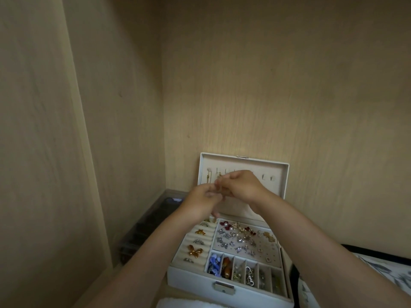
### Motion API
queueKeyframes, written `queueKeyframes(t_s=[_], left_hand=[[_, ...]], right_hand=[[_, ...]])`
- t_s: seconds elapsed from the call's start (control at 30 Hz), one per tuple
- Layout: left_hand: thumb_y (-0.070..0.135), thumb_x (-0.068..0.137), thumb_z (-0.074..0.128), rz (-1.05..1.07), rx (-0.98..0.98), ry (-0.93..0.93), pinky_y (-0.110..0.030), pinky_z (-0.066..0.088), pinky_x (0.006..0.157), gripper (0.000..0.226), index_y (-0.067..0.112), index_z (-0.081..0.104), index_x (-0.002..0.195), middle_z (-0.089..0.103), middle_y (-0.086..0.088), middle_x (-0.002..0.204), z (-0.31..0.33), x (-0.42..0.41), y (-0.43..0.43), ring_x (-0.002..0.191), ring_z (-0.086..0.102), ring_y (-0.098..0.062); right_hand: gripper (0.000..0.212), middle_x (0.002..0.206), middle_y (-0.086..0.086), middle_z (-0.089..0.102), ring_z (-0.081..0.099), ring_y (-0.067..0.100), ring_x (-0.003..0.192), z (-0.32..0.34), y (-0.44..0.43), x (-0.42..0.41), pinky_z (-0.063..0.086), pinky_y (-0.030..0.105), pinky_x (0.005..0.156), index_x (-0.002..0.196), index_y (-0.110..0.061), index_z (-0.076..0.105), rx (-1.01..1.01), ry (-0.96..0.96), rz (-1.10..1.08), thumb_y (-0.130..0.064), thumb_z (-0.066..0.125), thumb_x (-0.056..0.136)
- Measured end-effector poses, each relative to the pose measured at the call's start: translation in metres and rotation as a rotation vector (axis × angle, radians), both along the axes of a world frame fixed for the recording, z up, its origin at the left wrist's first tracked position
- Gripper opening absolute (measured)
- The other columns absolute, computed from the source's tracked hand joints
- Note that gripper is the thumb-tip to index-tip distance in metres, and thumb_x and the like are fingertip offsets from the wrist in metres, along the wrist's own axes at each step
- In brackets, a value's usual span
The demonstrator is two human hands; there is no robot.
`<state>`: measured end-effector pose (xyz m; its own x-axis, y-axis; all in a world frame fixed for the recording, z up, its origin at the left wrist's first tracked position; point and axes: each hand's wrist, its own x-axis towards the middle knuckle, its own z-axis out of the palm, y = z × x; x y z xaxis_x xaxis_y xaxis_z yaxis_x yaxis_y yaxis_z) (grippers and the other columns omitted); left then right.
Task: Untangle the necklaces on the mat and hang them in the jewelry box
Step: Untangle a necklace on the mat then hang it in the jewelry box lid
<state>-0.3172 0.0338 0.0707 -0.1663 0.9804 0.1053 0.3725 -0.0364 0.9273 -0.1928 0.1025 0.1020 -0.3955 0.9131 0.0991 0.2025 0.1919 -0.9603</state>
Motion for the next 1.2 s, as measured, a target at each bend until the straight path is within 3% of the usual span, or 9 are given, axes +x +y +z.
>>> queueKeyframes(t_s=[0.07, 0.2, 0.3, 0.4, 0.53, 0.67, 0.9, 1.07, 1.2], left_hand=[[0.015, 0.1, 0.053, 0.016, -0.007, -0.031, -0.014, 0.041, 0.044, 0.014, 0.014, 0.062, 0.109, 0.067, 0.002, 0.08, 0.0, 0.001, 0.002, 0.051, 0.059, -0.005], [0.019, 0.099, 0.056, 0.067, 0.003, -0.019, -0.021, 0.045, 0.053, 0.01, 0.017, 0.066, 0.098, 0.071, 0.002, 0.09, -0.005, -0.003, 0.005, 0.053, 0.059, -0.006], [0.017, 0.096, 0.059, 0.113, 0.058, -0.003, -0.026, 0.052, 0.058, 0.011, 0.019, 0.07, 0.094, 0.069, 0.003, 0.081, -0.005, -0.007, 0.007, 0.056, 0.06, -0.008], [0.016, 0.092, 0.066, 0.116, 0.128, 0.075, -0.034, 0.057, 0.079, 0.012, 0.025, 0.072, 0.086, 0.07, 0.007, 0.081, -0.004, -0.008, 0.01, 0.073, 0.065, -0.009], [0.014, 0.087, 0.07, 0.081, 0.193, 0.155, -0.03, 0.055, 0.087, 0.017, 0.03, 0.073, 0.081, 0.073, 0.011, 0.087, -0.004, -0.009, 0.015, 0.089, 0.068, -0.009], [0.018, 0.094, 0.063, 0.114, 0.261, 0.377, -0.019, 0.045, 0.087, 0.017, 0.023, 0.074, 0.106, 0.069, 0.011, 0.106, -0.006, -0.017, 0.015, 0.1, 0.061, -0.006], [0.014, 0.095, 0.05, 0.061, 0.428, 1.002, -0.033, 0.037, 0.103, 0.037, 0.016, 0.06, 0.131, 0.057, 0.0, 0.125, -0.027, -0.022, 0.015, 0.118, 0.043, -0.017], [0.021, 0.096, 0.048, 0.06, 0.432, 1.152, -0.033, 0.031, 0.107, 0.045, 0.016, 0.049, 0.141, 0.051, -0.001, 0.129, -0.035, -0.024, 0.016, 0.12, 0.042, -0.018], [0.03, 0.096, 0.047, 0.095, 0.426, 1.257, -0.035, 0.032, 0.104, 0.043, 0.018, 0.05, 0.137, 0.052, 0.0, 0.124, -0.036, -0.026, 0.015, 0.117, 0.042, -0.019]], right_hand=[[0.01, 0.094, 0.019, 0.075, 0.073, 0.021, 0.083, -0.001, 0.001, 0.001, 0.061, 0.031, 0.082, 0.091, 0.0, 0.074, 0.004, 0.02, 0.002, -0.006, 0.066, 0.092], [0.016, 0.07, 0.0, 0.066, 0.058, 0.0, 0.048, -0.002, -0.002, 0.01, 0.042, 0.011, 0.045, 0.094, -0.003, 0.074, 0.034, -0.118, -0.003, -0.015, 0.064, 0.094], [0.023, 0.076, 0.007, 0.065, 0.052, 0.012, 0.057, -0.013, -0.001, 0.014, 0.043, 0.023, 0.052, 0.092, -0.001, 0.073, 0.01, -0.332, 0.076, -0.022, 0.062, 0.093], [0.017, 0.081, 0.007, 0.072, 0.062, 0.01, 0.069, -0.028, -0.007, 0.01, 0.053, 0.026, 0.07, 0.09, -0.005, 0.076, 0.028, -0.341, 0.177, -0.02, 0.076, 0.082], [0.018, 0.05, -0.006, 0.062, 0.05, 0.001, 0.043, -0.034, -0.008, 0.008, 0.042, 0.013, 0.051, 0.072, -0.006, 0.075, 0.069, -0.235, 0.14, -0.019, 0.078, 0.084], [0.022, 0.072, 0.017, 0.074, 0.056, 0.015, 0.056, -0.027, 0.001, 0.012, 0.049, 0.027, 0.058, 0.072, -0.006, 0.077, 0.086, -0.201, 0.091, -0.018, 0.072, 0.089], [0.014, 0.062, -0.014, 0.071, 0.061, -0.005, 0.059, -0.004, 0.022, 0.014, 0.052, 0.026, 0.067, 0.072, -0.017, 0.079, 0.307, -0.249, -0.077, -0.017, 0.074, 0.085], [0.018, 0.074, -0.009, 0.075, 0.058, 0.0, 0.049, -0.001, 0.03, 0.007, 0.06, 0.039, 0.069, 0.071, -0.022, 0.078, 0.378, -0.286, -0.126, -0.022, 0.071, 0.088], [0.014, 0.065, -0.012, 0.071, 0.06, 0.001, 0.051, -0.006, 0.029, 0.001, 0.06, 0.037, 0.068, 0.076, -0.026, 0.078, 0.453, -0.353, -0.124, -0.025, 0.07, 0.087]])
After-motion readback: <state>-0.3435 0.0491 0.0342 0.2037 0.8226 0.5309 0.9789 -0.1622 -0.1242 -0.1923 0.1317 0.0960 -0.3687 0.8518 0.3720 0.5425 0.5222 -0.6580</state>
